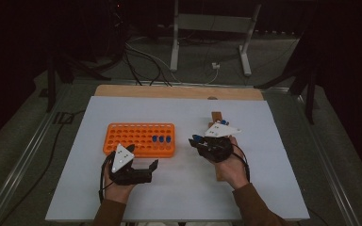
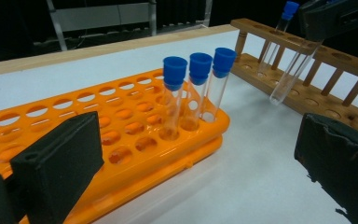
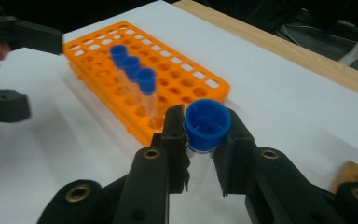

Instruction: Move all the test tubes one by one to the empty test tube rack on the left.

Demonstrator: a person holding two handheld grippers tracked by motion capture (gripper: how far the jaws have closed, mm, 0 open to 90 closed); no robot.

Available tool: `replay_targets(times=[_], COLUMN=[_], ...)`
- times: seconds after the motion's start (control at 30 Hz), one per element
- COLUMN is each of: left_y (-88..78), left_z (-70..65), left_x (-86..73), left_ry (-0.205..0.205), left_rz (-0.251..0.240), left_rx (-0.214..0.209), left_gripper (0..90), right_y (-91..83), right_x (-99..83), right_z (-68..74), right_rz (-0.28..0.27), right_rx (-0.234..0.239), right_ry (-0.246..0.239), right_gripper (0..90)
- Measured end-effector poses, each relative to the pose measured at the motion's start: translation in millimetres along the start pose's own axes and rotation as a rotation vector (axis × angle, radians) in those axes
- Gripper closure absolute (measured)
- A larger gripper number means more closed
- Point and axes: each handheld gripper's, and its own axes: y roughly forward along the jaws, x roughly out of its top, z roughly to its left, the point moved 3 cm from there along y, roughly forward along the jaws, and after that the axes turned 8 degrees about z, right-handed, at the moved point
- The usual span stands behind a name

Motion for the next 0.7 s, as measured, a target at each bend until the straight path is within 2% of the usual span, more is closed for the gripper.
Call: replay_targets(times=[0.6,0.7], left_y=[8.7,10.2], left_z=[-19.8,-23.4], left_x=[4.0,4.2], left_ry=[0.037,0.044], left_rz=[-0.004,-0.004], left_rx=[-0.057,-0.069], left_gripper=[8.7,11.9], right_y=[18.2,20.2], right_x=[7.1,8.4], right_z=[35.5,40.3], right_rz=[0.015,0.015], right_rx=[0.087,0.098], right_ry=[-0.046,-0.049], right_gripper=[75.5,75.4])
